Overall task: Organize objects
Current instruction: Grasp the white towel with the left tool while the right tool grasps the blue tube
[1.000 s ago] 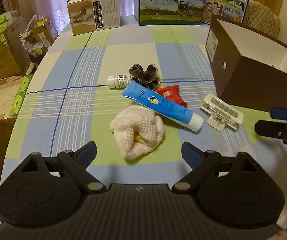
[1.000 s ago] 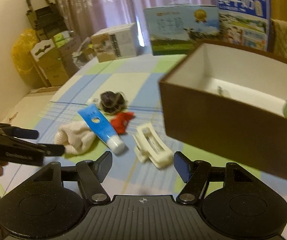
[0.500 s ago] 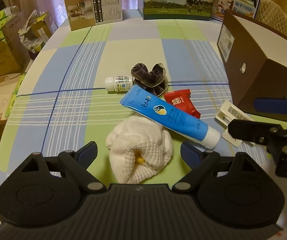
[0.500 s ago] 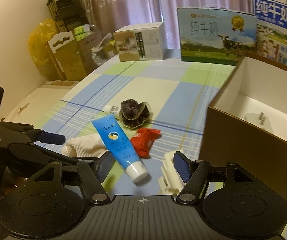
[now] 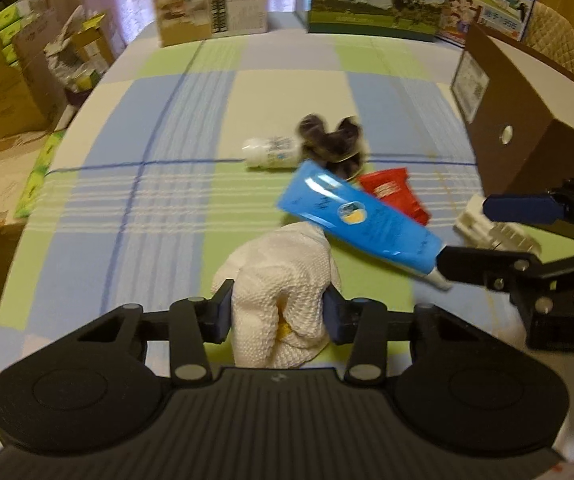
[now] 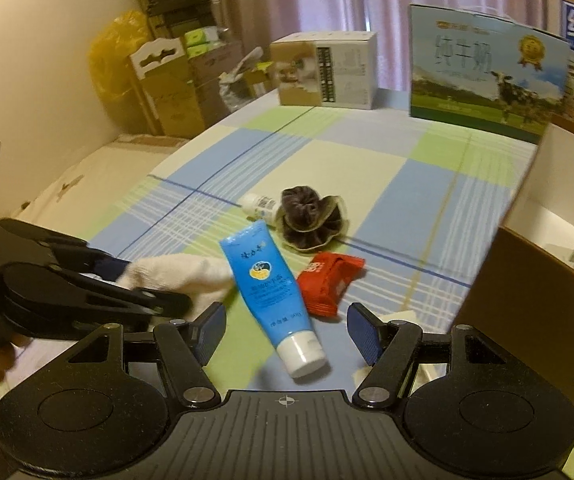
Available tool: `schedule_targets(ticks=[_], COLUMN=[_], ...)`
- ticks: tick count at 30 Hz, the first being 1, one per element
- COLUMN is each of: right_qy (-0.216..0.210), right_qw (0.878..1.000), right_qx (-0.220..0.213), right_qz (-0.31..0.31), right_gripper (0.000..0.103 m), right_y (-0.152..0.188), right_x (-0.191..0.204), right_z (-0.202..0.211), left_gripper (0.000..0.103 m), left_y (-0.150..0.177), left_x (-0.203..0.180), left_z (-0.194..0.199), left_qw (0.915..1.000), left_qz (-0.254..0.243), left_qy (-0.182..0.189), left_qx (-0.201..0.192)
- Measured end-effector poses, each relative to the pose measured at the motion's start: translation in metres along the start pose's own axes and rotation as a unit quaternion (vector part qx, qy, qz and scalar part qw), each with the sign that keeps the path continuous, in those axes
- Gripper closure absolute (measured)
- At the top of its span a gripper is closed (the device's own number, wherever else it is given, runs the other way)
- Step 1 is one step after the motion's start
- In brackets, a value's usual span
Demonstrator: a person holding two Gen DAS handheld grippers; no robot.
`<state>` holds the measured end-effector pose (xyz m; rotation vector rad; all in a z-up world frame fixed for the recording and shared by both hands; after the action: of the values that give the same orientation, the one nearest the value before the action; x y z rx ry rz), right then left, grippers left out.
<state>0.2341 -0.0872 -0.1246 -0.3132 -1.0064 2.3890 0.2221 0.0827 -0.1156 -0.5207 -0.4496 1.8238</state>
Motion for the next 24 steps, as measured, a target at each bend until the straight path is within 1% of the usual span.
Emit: schedule_targets(ticks=[5, 8, 10, 11, 12, 14, 17, 18, 21, 24], right_qy=[-0.009, -0.007, -0.005, -0.003, 0.003, 0.015, 0.023, 0.023, 0.021, 0.017], right_qw=[0.999, 0.998, 0.998, 0.997, 0.997, 0.996, 0.996, 0.996, 0.996, 0.997], right_qx=[0.021, 0.044, 0.051, 0.054, 0.057, 0.065, 0.059, 0.057, 0.062, 0.069], right_qz=[0.025, 0.039, 0.045, 0.048, 0.051, 0.056, 0.061, 0.063, 0.056, 0.02], right_gripper=[0.038, 0.038, 0.039, 0.043, 0.053, 0.062, 0.067, 0.071, 0.072, 0.072], right_y=[0.0, 0.002, 0.003, 0.003, 0.004, 0.006, 0.011, 0.012, 0.019, 0.031], right_x=[0.009, 0.013, 0.015, 0.015, 0.015, 0.017, 0.021, 0.023, 0.031, 0.037], right_z=[-0.02, -0.035, -0.043, -0.048, -0.052, -0.06, -0.063, -0.062, -0.054, -0.038], left_gripper=[0.063, 0.063, 0.063, 0.063, 0.063, 0.063, 0.063, 0.063, 0.063, 0.063], left_y=[0.003, 0.006, 0.008, 0.008, 0.008, 0.009, 0.01, 0.01, 0.01, 0.011], left_x=[0.035, 0.05, 0.053, 0.053, 0.052, 0.051, 0.051, 0.052, 0.053, 0.051], left_z=[0.011, 0.015, 0.017, 0.017, 0.017, 0.017, 0.017, 0.017, 0.017, 0.017], left_qw=[0.9992, 0.9981, 0.9976, 0.9976, 0.9977, 0.998, 0.998, 0.9979, 0.9976, 0.9978], left_qz=[0.035, 0.058, 0.066, 0.067, 0.066, 0.06, 0.061, 0.063, 0.067, 0.065], left_qy=[-0.019, -0.021, -0.018, -0.018, -0.018, -0.019, -0.017, -0.015, -0.012, -0.013], left_qx=[0.007, 0.007, 0.003, 0.002, 0.001, -0.003, -0.004, -0.004, -0.004, -0.006])
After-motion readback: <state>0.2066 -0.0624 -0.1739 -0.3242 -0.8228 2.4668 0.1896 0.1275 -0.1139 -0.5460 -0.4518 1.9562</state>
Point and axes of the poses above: each gripper's, at about its wrist camera, not at the fingertips, and z roughly against the way its jaws point, x to its left, y to its underside, the point moved 6 cm from there along -z, roughly the way its jaws point, and after that the axes turned 13 degrees about z, right-handed, at the moved point
